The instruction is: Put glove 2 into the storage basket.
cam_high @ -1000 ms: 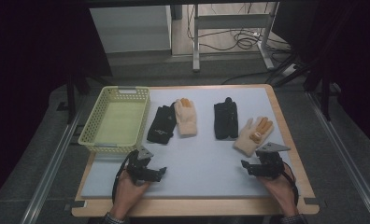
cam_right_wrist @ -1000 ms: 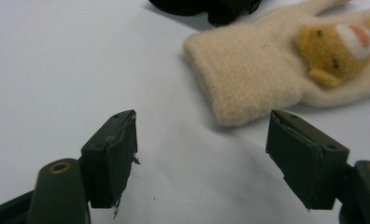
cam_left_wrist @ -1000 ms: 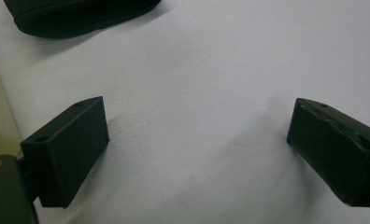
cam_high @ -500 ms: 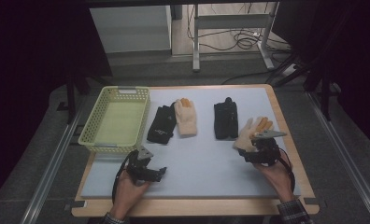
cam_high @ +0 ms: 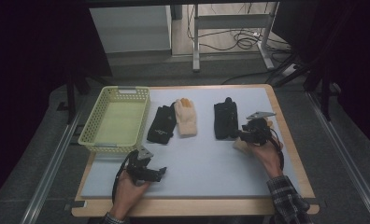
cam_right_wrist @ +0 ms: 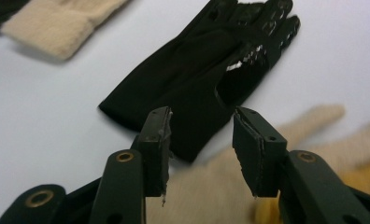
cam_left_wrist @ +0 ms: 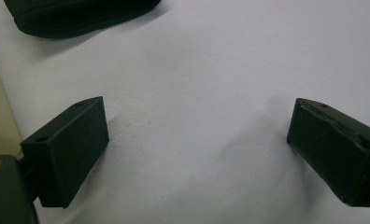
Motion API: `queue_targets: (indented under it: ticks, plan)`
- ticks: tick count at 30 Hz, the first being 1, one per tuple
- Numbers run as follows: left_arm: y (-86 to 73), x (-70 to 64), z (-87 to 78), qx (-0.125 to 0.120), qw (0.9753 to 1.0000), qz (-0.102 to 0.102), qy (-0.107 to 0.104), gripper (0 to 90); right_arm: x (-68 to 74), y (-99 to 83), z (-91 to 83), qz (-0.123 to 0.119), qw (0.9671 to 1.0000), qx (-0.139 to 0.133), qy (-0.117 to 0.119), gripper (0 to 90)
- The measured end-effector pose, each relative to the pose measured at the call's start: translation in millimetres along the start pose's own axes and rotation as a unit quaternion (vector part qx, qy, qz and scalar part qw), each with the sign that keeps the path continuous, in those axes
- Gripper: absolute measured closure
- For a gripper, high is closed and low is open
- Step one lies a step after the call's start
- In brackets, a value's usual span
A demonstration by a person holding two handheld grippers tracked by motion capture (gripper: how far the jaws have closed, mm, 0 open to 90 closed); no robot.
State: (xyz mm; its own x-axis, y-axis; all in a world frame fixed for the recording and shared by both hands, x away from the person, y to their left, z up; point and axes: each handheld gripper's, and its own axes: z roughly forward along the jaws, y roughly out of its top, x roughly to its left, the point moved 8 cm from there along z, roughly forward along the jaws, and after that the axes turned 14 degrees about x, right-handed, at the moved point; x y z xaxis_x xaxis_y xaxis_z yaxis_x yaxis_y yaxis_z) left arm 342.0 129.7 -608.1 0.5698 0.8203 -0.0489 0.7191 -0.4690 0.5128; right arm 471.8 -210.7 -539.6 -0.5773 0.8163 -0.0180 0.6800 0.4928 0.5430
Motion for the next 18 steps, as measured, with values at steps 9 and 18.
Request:
queue_targets:
  ticks: [9, 18]
  plan:
    - [0.0, 0.0, 0.1, 0.0, 1.0, 0.0, -0.001, 5.6, -14.9, 39.9, 29.4, 0.008, 0.9996, 0.005, -0.026, 44.4]
    - [0.0, 0.0, 0.1, 0.0, 1.0, 0.0, -0.001, 5.6, -27.3, 60.4, 64.9, 0.033, 0.9976, 0.029, -0.053, 25.7]
